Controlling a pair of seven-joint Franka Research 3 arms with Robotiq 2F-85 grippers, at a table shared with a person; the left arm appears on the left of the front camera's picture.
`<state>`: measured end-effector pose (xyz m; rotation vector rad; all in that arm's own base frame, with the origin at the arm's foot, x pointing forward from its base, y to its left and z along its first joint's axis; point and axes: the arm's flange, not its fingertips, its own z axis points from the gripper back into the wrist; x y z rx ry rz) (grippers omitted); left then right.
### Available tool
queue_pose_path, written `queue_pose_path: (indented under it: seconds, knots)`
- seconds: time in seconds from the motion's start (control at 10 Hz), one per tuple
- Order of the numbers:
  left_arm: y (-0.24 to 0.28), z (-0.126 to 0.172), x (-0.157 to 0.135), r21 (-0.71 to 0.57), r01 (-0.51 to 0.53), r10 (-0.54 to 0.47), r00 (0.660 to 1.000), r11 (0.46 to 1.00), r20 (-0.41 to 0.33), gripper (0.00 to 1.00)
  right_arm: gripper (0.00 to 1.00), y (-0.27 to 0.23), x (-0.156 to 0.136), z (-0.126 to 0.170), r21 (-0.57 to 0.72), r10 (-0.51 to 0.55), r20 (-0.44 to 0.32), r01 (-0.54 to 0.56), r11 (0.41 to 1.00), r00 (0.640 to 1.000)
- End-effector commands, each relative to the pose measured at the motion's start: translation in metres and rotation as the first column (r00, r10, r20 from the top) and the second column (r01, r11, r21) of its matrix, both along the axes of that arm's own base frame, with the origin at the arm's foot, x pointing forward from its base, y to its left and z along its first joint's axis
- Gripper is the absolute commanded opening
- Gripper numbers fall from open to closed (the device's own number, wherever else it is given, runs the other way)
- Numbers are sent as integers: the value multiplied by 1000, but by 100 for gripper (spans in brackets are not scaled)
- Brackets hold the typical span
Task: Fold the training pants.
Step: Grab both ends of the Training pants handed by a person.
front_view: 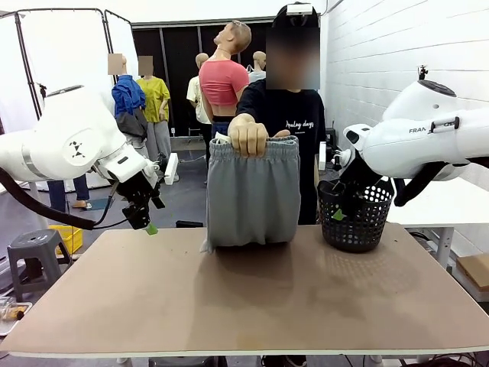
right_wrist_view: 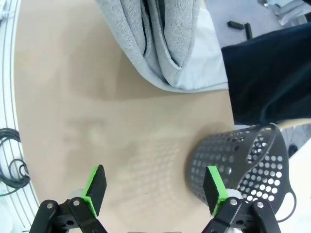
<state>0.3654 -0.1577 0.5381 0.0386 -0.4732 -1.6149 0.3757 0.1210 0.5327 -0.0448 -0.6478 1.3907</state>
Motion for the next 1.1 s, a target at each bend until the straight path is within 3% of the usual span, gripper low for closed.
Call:
queue_pose_path:
  seconds: [0.0, 0.3, 0.5, 1.0]
  knots:
    - [0, 3, -2, -23, -31, 32, 999, 999, 21, 100, 100, 0, 1, -3, 6, -1, -10, 1, 1000, 1000]
    - [0, 3, -1, -6, -17, 17, 1000, 1000, 7, 100, 100, 0, -1, 1, -4, -4, 4, 4, 1000, 1000]
    - [1, -16, 26, -53, 37, -37, 999, 998, 8, 100, 100, -1, 20, -14, 86, 7, 28, -9, 996, 1000]
    - [-7, -35, 57, -133, 98, -94, 995, 986, 37, 100, 100, -3, 39, -44, 177, 84, 25, -87, 980, 996]
